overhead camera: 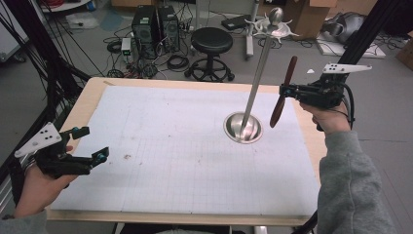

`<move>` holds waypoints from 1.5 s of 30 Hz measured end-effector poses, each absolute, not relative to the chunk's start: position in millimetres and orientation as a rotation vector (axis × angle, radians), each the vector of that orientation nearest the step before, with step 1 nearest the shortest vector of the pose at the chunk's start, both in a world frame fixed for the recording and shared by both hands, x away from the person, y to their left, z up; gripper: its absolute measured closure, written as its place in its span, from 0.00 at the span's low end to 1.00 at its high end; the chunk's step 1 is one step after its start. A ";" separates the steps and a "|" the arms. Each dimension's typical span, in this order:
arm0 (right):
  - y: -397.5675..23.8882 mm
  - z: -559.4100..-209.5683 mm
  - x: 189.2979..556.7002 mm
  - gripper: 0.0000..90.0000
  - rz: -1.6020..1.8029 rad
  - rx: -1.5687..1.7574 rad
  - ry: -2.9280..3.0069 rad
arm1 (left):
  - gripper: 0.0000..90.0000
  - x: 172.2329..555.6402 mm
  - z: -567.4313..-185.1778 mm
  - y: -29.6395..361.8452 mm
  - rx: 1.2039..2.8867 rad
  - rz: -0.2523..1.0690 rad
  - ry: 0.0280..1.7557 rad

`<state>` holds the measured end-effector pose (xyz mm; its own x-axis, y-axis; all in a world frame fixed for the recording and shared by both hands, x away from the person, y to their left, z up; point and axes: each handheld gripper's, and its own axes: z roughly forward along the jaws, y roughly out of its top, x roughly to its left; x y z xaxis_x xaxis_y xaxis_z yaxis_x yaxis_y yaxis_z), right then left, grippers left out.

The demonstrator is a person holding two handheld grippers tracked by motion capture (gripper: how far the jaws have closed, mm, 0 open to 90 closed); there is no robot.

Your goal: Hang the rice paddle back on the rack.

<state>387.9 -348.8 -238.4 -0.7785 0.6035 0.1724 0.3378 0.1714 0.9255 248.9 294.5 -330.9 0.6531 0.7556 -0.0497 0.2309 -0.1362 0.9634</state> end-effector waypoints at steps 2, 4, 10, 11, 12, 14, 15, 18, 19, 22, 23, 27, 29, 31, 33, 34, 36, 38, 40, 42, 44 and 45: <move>-349.4 -236.8 390.3 0.86 1.646 0.916 2.208 | 0.02 248.3 -331.9 294.9 1.694 0.553 0.814; -350.6 -235.3 393.2 0.86 1.641 0.918 2.202 | 0.02 247.7 -332.4 295.2 1.691 0.551 0.819; -352.7 -228.1 399.1 0.86 1.642 0.909 2.189 | 0.02 245.3 -333.3 298.1 1.692 0.556 0.828; -353.3 -226.7 399.9 0.86 1.644 0.911 2.180 | 0.02 245.0 -333.3 298.7 1.692 0.557 0.829; -353.8 -225.8 400.1 0.86 1.646 0.912 2.182 | 0.02 244.1 -333.0 299.5 1.691 0.559 0.831; -354.4 -224.0 400.9 0.86 1.643 0.913 2.177 | 0.02 242.8 -332.9 300.7 1.686 0.564 0.834; -354.7 -222.7 401.4 0.86 1.641 0.919 2.174 | 0.02 242.5 -332.6 301.0 1.687 0.564 0.836; -355.7 -219.7 402.8 0.86 1.645 0.917 2.162 | 0.02 240.7 -331.8 302.7 1.684 0.568 0.836; -356.1 -217.7 403.4 0.86 1.648 0.917 2.156 | 0.02 240.5 -331.7 303.0 1.683 0.569 0.835; -356.6 -213.4 403.1 0.86 1.669 0.911 2.145 | 0.02 239.6 -331.4 304.2 1.681 0.570 0.837; -356.9 -212.0 403.0 0.86 1.671 0.907 2.138 | 0.02 239.5 -331.4 304.5 1.682 0.571 0.837; -358.8 -207.8 402.5 0.86 1.662 0.905 2.123 | 0.02 238.9 -331.7 304.7 1.681 0.571 0.838; -360.3 -206.1 402.6 0.86 1.659 0.903 2.113 | 0.02 238.6 -331.6 304.9 1.680 0.572 0.840; -361.3 -204.5 402.6 0.86 1.664 0.902 2.105 | 0.02 238.6 -331.7 305.0 1.682 0.572 0.840; -362.0 -203.0 403.2 0.86 1.666 0.896 2.104 | 0.02 238.8 -332.1 305.0 1.681 0.571 0.843; -362.2 -202.0 403.3 0.86 1.667 0.898 2.102 | 0.02 238.8 -332.2 304.9 1.682 0.570 0.843; -362.3 -200.9 403.6 0.86 1.666 0.900 2.097 | 0.02 238.6 -332.0 305.1 1.683 0.572 0.843; -361.9 -199.5 403.2 0.86 1.673 0.899 2.095 | 0.02 238.2 -331.7 305.1 1.682 0.571 0.842; -361.2 -197.5 402.5 0.86 1.676 0.899 2.095 | 0.02 237.9 -331.4 305.1 1.682 0.571 0.841; -360.0 -195.8 402.5 0.86 1.677 0.887 2.096 | 0.02 237.8 -331.4 305.0 1.680 0.571 0.840; -358.7 -194.3 402.7 0.86 1.670 0.890 2.098 | 0.02 237.6 -331.3 304.8 1.680 0.569 0.840; -358.6 -193.6 403.4 0.86 1.665 0.886 2.097 | 0.02 237.5 -331.4 304.8 1.679 0.570 0.841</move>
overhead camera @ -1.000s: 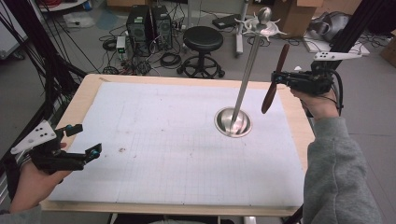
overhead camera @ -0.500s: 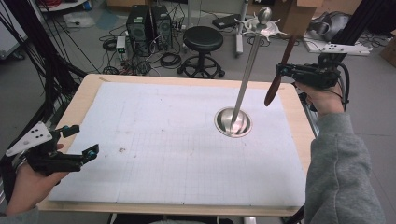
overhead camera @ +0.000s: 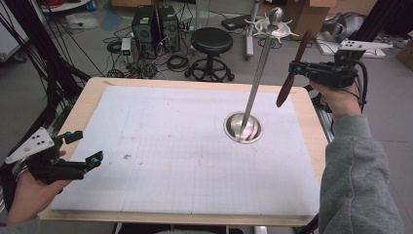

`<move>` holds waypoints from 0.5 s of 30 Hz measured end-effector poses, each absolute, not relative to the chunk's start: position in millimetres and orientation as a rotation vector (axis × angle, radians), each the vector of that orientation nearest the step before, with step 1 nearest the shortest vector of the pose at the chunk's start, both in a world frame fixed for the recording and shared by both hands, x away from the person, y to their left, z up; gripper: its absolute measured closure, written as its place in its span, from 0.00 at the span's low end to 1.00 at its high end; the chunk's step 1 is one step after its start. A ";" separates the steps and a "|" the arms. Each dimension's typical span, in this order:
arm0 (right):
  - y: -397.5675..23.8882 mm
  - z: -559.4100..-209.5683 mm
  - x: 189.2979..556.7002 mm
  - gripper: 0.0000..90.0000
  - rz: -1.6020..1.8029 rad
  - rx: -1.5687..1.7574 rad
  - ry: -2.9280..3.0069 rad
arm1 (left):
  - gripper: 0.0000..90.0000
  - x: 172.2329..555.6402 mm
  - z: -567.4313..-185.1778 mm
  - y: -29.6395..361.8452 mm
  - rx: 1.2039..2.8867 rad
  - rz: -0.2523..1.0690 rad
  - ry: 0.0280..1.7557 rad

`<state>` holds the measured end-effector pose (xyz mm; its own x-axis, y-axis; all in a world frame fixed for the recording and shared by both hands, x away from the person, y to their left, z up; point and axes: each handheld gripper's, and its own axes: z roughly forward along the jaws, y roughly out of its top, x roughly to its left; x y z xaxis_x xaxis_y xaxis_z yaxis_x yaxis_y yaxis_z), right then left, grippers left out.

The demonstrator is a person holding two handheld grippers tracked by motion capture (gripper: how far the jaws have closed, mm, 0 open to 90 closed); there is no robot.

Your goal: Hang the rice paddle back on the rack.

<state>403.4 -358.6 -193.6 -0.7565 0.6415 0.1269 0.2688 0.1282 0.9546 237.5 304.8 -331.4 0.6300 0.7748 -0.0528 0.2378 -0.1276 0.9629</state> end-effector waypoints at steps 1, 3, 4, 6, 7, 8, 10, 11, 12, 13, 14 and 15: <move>-358.3 -193.0 403.6 0.86 1.665 0.890 2.096 | 0.02 237.5 -331.3 305.0 1.679 0.570 0.841; -358.0 -192.4 404.5 0.86 1.671 0.890 2.090 | 0.02 237.5 -331.3 305.5 1.679 0.571 0.840; -357.9 -192.4 404.9 0.86 1.670 0.894 2.091 | 0.02 237.5 -331.2 305.8 1.678 0.571 0.840; -357.8 -192.9 406.1 0.86 1.668 0.898 2.089 | 0.02 237.2 -331.1 306.6 1.678 0.572 0.841; -357.7 -193.2 406.5 0.86 1.672 0.899 2.091 | 0.02 237.1 -331.1 306.9 1.678 0.573 0.841; -357.6 -193.4 407.1 0.86 1.670 0.895 2.091 | 0.02 236.9 -330.9 307.0 1.678 0.572 0.843; -357.1 -193.5 407.6 0.86 1.673 0.893 2.089 | 0.02 236.8 -330.9 307.3 1.675 0.573 0.844; -356.8 -193.4 407.6 0.86 1.679 0.894 2.089 | 0.02 236.7 -330.8 307.4 1.674 0.574 0.843; -356.6 -193.3 407.6 0.86 1.684 0.891 2.089 | 0.02 236.6 -330.8 307.5 1.675 0.574 0.842; -356.5 -193.4 407.9 0.86 1.684 0.888 2.087 | 0.02 236.6 -330.7 307.6 1.675 0.574 0.843; -356.2 -193.3 407.7 0.86 1.686 0.890 2.088 | 0.02 236.6 -330.8 307.7 1.675 0.575 0.842; -356.0 -193.5 408.2 0.86 1.685 0.890 2.088 | 0.02 236.6 -330.8 307.7 1.676 0.575 0.843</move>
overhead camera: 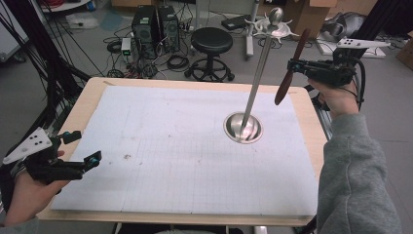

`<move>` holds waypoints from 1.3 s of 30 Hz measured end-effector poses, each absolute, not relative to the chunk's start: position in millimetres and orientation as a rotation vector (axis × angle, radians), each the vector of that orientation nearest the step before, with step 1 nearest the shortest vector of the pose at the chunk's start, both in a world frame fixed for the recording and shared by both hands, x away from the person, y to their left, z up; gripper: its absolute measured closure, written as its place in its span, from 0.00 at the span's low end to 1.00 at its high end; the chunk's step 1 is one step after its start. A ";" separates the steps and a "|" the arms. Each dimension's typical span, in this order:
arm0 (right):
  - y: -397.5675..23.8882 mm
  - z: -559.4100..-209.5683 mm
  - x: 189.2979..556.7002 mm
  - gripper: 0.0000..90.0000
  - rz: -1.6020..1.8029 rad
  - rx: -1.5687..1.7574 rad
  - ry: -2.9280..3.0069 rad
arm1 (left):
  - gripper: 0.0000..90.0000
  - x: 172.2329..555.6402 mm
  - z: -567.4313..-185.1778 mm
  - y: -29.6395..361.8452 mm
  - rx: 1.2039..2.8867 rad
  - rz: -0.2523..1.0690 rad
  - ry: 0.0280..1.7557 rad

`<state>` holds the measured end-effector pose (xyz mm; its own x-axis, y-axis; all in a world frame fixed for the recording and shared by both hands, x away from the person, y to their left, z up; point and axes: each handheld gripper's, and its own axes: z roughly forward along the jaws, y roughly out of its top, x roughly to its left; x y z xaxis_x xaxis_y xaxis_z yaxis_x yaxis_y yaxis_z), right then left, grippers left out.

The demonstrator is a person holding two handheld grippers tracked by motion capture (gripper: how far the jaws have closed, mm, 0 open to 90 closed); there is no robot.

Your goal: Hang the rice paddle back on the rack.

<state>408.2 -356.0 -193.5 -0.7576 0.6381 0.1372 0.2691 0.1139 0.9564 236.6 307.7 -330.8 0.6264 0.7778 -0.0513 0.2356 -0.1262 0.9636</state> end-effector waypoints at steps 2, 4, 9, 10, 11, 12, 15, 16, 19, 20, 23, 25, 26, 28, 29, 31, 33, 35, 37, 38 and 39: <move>-355.8 -193.9 408.7 0.86 1.685 0.891 2.088 | 0.02 236.6 -330.9 307.7 1.676 0.574 0.843; -355.4 -194.3 409.0 0.86 1.679 0.894 2.093 | 0.02 236.6 -331.1 307.6 1.676 0.574 0.844; -354.2 -194.9 410.8 0.86 1.685 0.893 2.090 | 0.02 237.3 -331.5 306.3 1.676 0.569 0.843; -354.0 -195.1 411.3 0.86 1.688 0.893 2.088 | 0.02 237.5 -331.7 306.0 1.676 0.568 0.843; -353.4 -195.2 411.6 0.86 1.689 0.894 2.087 | 0.02 237.6 -331.8 306.0 1.677 0.567 0.843; -353.1 -195.3 411.8 0.86 1.689 0.891 2.090 | 0.02 237.7 -332.1 306.4 1.676 0.567 0.844; -352.4 -195.4 412.1 0.86 1.682 0.895 2.089 | 0.02 237.6 -332.6 308.0 1.675 0.568 0.848; -352.4 -195.5 412.1 0.86 1.683 0.895 2.087 | 0.02 237.6 -332.8 308.7 1.675 0.570 0.851; -351.9 -195.6 412.4 0.86 1.687 0.884 2.091 | 0.02 237.5 -332.7 308.9 1.674 0.570 0.850; -351.7 -195.7 412.3 0.86 1.688 0.883 2.096 | 0.02 237.3 -332.4 308.7 1.674 0.569 0.850; -351.1 -196.0 412.8 0.86 1.685 0.887 2.095 | 0.02 237.2 -332.6 308.2 1.674 0.570 0.851; -350.8 -196.3 413.3 0.86 1.686 0.882 2.094 | 0.02 237.4 -332.9 308.4 1.674 0.568 0.851; -350.5 -196.4 413.3 0.86 1.688 0.881 2.097 | 0.02 237.4 -332.9 308.6 1.674 0.569 0.852; -349.9 -196.5 413.6 0.86 1.683 0.883 2.101 | 0.02 237.4 -332.9 308.9 1.674 0.569 0.852; -349.8 -196.7 413.8 0.86 1.687 0.879 2.101 | 0.02 237.4 -332.8 308.9 1.674 0.570 0.850; -349.6 -196.7 414.1 0.86 1.685 0.880 2.100 | 0.02 237.2 -332.6 309.0 1.673 0.571 0.851; -349.0 -196.8 414.1 0.86 1.686 0.883 2.103 | 0.02 237.0 -332.6 309.4 1.674 0.572 0.852; -348.5 -196.9 414.6 0.86 1.687 0.877 2.102 | 0.02 237.0 -332.6 309.5 1.674 0.572 0.852; -348.1 -197.0 414.8 0.86 1.688 0.877 2.103 | 0.02 237.0 -332.6 309.5 1.674 0.572 0.852; -348.0 -197.0 414.7 0.86 1.688 0.878 2.101 | 0.02 236.8 -332.5 309.5 1.673 0.571 0.852; -347.9 -197.1 414.8 0.86 1.691 0.878 2.101 | 0.02 236.8 -332.4 309.5 1.673 0.570 0.852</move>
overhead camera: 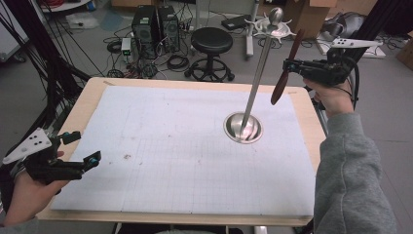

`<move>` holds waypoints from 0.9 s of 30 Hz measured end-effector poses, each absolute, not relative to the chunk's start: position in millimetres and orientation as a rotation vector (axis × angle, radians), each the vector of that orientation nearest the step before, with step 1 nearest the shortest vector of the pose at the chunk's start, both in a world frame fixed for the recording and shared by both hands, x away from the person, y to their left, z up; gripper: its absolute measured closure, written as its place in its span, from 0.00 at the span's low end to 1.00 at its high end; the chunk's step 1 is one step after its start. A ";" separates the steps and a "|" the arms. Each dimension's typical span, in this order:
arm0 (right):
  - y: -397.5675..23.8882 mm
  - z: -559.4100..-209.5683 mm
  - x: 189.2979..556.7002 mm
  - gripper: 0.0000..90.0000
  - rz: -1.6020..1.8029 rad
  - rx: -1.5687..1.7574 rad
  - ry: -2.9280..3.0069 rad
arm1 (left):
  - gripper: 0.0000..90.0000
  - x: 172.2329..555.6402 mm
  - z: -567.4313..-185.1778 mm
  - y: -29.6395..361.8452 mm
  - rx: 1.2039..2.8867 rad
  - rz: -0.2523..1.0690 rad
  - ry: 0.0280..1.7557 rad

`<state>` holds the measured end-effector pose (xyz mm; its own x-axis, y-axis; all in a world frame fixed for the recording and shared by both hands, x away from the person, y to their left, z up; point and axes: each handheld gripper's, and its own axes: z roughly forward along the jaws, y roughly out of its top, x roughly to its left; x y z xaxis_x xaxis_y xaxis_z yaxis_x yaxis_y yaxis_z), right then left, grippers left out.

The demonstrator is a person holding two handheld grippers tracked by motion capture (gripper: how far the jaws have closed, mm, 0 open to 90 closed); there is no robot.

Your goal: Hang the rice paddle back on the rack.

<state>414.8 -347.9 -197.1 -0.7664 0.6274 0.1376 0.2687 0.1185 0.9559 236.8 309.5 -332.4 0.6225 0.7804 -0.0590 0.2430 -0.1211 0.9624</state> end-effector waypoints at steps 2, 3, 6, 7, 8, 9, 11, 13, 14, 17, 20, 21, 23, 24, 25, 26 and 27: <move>-347.7 -197.1 414.8 0.86 1.688 0.878 2.108 | 0.02 236.8 -332.5 309.5 1.673 0.571 0.852; -347.6 -197.2 415.1 0.86 1.690 0.872 2.107 | 0.02 236.9 -332.6 309.5 1.674 0.572 0.852; -347.3 -197.2 415.3 0.86 1.689 0.870 2.105 | 0.02 236.9 -332.7 309.4 1.675 0.571 0.853; -347.4 -197.0 415.3 0.86 1.691 0.869 2.103 | 0.02 236.8 -332.7 309.4 1.675 0.571 0.853; -347.8 -197.1 415.6 0.86 1.692 0.872 2.095 | 0.02 236.8 -332.8 309.3 1.674 0.570 0.853; -348.3 -197.1 415.8 0.86 1.694 0.871 2.093 | 0.02 236.8 -332.8 309.3 1.674 0.570 0.854; -349.2 -197.3 416.2 0.86 1.693 0.876 2.088 | 0.02 236.7 -333.0 309.5 1.674 0.570 0.855; -349.9 -197.5 416.4 0.86 1.694 0.880 2.087 | 0.02 236.8 -333.2 309.8 1.673 0.571 0.854; -350.1 -197.6 416.6 0.86 1.696 0.877 2.087 | 0.02 236.7 -333.2 309.8 1.673 0.570 0.857; -349.6 -197.8 417.0 0.86 1.700 0.869 2.093 | 0.02 236.8 -333.3 309.5 1.674 0.570 0.855; -348.7 -198.6 418.3 0.86 1.697 0.873 2.097 | 0.02 236.5 -333.2 309.4 1.674 0.570 0.856; -348.4 -198.8 418.5 0.86 1.699 0.873 2.099 | 0.02 236.4 -333.1 309.8 1.675 0.571 0.854; -347.4 -199.1 419.0 0.86 1.706 0.868 2.103 | 0.02 236.3 -333.2 310.3 1.674 0.571 0.858; -346.7 -199.2 419.5 0.86 1.703 0.865 2.102 | 0.02 236.3 -333.2 310.4 1.673 0.571 0.857; -346.4 -199.3 419.8 0.86 1.704 0.861 2.102 | 0.02 236.3 -333.3 310.4 1.672 0.570 0.858; -345.8 -199.4 420.1 0.86 1.705 0.859 2.104 | 0.02 236.3 -333.2 310.5 1.673 0.570 0.857; -345.1 -199.5 420.2 0.86 1.708 0.857 2.106 | 0.02 236.3 -333.3 310.5 1.672 0.570 0.857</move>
<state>420.2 -345.1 -199.5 -0.7783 0.6128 0.1367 0.2603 0.1168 0.9584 236.3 310.5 -333.3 0.6201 0.7822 -0.0612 0.2455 -0.1193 0.9620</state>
